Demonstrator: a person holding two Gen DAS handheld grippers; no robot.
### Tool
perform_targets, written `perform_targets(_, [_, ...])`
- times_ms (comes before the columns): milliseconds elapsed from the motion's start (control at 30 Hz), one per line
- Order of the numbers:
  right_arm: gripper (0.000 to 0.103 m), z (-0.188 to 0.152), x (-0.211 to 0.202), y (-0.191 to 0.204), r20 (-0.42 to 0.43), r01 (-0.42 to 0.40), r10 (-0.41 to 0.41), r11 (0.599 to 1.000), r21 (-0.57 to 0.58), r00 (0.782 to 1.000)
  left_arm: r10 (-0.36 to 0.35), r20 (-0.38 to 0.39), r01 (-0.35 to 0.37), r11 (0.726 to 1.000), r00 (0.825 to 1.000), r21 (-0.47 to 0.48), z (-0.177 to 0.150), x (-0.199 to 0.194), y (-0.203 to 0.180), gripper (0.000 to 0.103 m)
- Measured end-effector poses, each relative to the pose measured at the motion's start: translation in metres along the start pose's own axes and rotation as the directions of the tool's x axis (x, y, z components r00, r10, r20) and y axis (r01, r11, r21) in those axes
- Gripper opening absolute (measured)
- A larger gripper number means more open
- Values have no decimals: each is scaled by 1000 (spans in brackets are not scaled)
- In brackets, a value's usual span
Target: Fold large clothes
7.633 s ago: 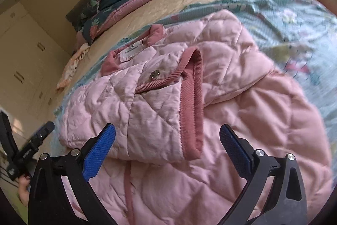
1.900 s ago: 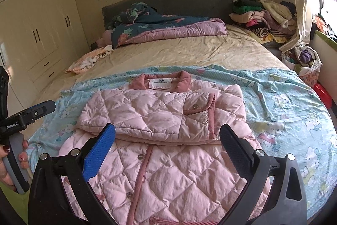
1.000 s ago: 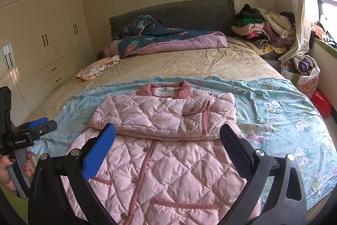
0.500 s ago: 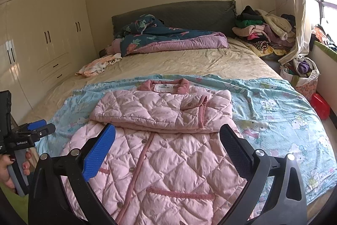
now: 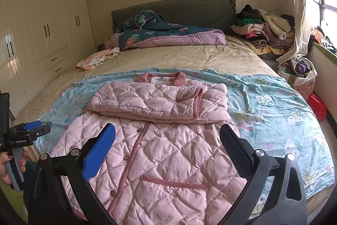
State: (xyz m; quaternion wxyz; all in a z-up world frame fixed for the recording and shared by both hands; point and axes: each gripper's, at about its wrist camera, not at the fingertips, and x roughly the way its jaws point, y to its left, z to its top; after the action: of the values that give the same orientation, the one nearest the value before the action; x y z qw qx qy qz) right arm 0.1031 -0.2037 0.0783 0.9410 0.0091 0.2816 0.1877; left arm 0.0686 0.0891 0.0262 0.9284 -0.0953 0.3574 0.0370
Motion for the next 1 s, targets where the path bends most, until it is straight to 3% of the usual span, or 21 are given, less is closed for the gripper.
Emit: perform_targets(1000, [99,-46,-9,-37,-76,70,-71,998,-4,995,85,-140,-90,996,987,-31,-63,10,49,94])
